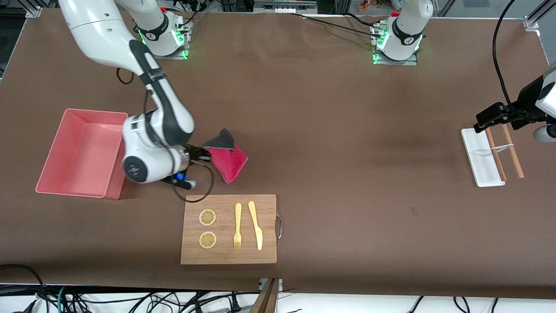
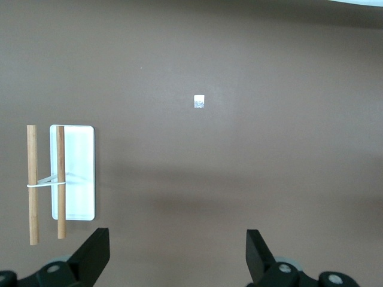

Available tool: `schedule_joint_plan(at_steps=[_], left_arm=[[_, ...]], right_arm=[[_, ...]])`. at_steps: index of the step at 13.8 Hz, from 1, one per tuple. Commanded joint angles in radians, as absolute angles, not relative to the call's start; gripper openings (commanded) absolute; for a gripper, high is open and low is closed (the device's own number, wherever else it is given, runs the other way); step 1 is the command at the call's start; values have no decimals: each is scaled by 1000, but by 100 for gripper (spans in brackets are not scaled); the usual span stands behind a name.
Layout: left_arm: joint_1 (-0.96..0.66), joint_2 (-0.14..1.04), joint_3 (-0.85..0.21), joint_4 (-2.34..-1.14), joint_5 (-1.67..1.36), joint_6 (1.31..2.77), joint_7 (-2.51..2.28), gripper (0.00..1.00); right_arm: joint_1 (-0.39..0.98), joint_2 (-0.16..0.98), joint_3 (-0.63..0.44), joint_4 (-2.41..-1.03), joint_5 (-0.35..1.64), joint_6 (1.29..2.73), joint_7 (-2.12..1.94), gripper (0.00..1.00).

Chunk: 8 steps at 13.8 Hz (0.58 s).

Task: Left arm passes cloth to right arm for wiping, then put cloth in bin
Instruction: 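Wipe the table surface with the cloth held in the right gripper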

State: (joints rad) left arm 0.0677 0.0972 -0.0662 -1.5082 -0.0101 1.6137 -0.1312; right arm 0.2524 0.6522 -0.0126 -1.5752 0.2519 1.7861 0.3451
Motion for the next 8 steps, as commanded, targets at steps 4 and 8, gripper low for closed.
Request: schedule_joint_plan(at_steps=[4, 8], left_arm=[[64, 126, -51, -1474, -9, 1577, -135, 100], [63, 127, -48, -1473, -9, 1537, -135, 100]], right_arm=[[218, 614, -176, -1605, 173, 1720, -10, 0], [192, 612, -183, -1585, 175, 1706, -37, 0]])
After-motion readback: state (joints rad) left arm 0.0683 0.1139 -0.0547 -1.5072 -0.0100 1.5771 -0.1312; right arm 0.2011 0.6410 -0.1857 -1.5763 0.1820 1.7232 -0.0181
